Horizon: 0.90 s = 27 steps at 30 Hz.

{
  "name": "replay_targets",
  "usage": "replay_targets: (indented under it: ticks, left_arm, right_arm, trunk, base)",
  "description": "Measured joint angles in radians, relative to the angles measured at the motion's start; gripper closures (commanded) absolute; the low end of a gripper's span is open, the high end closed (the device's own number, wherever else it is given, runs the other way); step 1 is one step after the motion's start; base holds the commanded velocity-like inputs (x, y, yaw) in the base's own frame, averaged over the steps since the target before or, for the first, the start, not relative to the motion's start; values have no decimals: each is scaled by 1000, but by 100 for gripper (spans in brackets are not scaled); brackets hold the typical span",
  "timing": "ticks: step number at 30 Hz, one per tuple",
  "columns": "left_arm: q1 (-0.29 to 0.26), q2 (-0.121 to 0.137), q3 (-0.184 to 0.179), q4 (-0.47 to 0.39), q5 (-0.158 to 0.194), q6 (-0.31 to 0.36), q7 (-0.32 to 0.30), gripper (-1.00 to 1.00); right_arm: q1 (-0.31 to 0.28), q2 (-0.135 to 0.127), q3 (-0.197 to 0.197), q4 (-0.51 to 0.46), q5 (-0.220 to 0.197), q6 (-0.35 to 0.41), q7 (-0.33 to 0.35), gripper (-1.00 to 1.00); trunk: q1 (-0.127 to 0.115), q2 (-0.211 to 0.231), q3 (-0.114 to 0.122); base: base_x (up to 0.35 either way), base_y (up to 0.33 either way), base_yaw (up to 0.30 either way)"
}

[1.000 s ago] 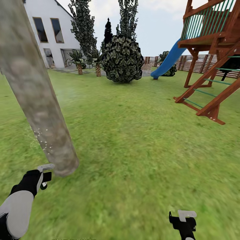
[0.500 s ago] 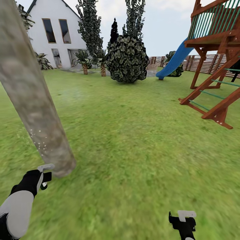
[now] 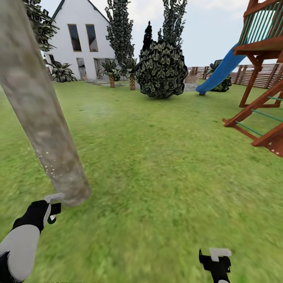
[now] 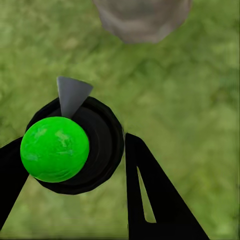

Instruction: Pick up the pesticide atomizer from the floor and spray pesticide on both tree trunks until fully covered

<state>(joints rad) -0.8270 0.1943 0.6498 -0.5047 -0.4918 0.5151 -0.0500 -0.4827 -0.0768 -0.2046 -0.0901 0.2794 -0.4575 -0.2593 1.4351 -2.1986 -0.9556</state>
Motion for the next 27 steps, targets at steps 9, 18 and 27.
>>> replay_targets:
  ticks: [9, 18, 27]
  left_arm:
    - [0, 0, 1, 0, 0, 1, 0, 100]
    - [0, 0, 1, -1, 0, 1, 0, 100]
    - [-13, 0, -4, -22, 28, 11, -7, 100]
  right_arm:
    - [0, 0, 0, 0, 0, 0, 0, -100]
    - [0, 0, 0, 0, 0, 0, 0, -100]
    - [0, 1, 0, 0, 0, 0, 0, -100]
  trunk:
    - [0, 0, 0]
    - [0, 0, 0]
    - [0, 0, 0]
  base:
    - [211, -214, 150]
    - [79, -251, 75]
    - [53, -205, 274]
